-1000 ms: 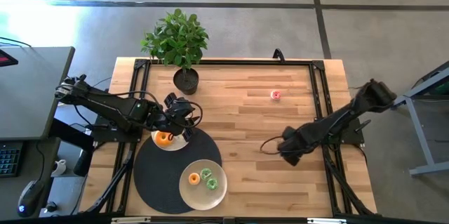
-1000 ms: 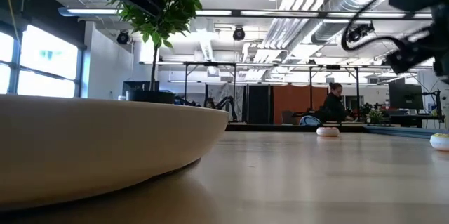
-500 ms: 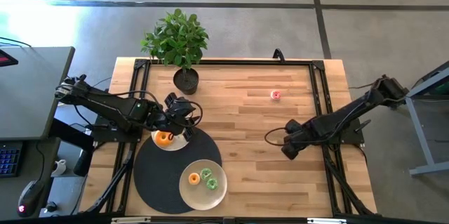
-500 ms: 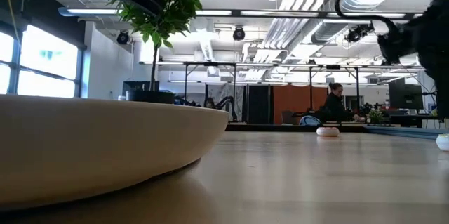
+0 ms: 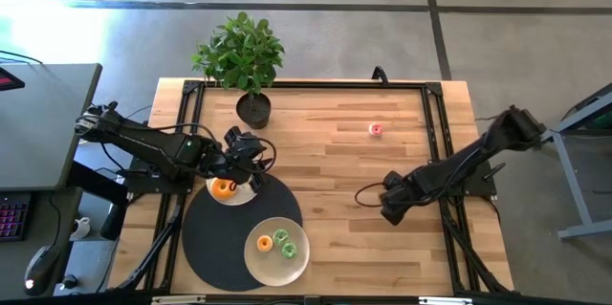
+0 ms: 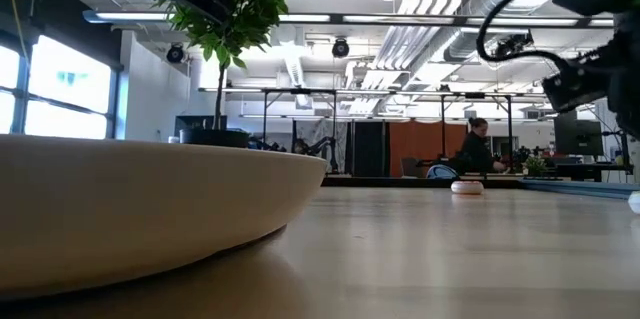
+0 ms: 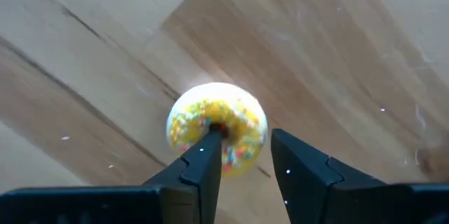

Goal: Pick & Place donuts
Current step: Put the small yellow donut on the light brown plate

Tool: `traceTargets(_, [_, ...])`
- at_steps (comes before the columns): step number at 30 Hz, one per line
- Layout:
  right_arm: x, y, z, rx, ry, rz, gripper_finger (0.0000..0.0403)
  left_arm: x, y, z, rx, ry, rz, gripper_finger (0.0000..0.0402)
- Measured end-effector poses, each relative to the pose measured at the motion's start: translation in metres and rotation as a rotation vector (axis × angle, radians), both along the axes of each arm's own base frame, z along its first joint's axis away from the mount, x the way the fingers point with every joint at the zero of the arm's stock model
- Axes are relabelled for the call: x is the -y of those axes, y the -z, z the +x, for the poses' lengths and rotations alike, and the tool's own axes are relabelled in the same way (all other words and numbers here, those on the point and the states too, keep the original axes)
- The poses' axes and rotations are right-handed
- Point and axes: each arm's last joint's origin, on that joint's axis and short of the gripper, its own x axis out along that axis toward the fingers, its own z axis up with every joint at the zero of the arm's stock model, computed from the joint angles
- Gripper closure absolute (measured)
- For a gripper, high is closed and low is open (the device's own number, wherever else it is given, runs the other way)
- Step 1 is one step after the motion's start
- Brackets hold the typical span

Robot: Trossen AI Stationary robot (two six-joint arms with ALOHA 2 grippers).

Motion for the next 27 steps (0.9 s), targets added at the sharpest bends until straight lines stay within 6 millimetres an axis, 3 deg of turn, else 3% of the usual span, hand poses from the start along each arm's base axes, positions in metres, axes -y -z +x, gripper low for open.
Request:
traceTargets(6, [-0.002, 0.012, 0.008, -0.007, -0.006, -0.042, 0.0293, 0.0, 0.0, 0.0, 0.0, 0.0, 0.0, 0.0234])
traceTargets(12, [-0.005, 0.006, 0.017, 0.134, -0.031, -0.01, 0.0371, 0.0, 0.0, 0.0, 0.001, 0.0, -0.001, 0.0234])
traceTargets(15, [-0.008, -0.003, 0.03, 0.328, -0.053, -0.012, 0.0393, 0.0, 0.0, 0.0, 0.001, 0.0, 0.0, 0.0234])
traceTargets(22, [-0.014, -0.034, 0.082, 0.959, -0.149, -0.138, 0.0373, 0.0, 0.0, 0.0, 0.004, -0.002, 0.001, 0.0234])
traceTargets(27, [-0.014, -0.026, 0.112, 1.151, -0.23, -0.244, 0.0394, 0.006, 0.007, 0.012, -0.014, 0.07, -0.065, 0.0234])
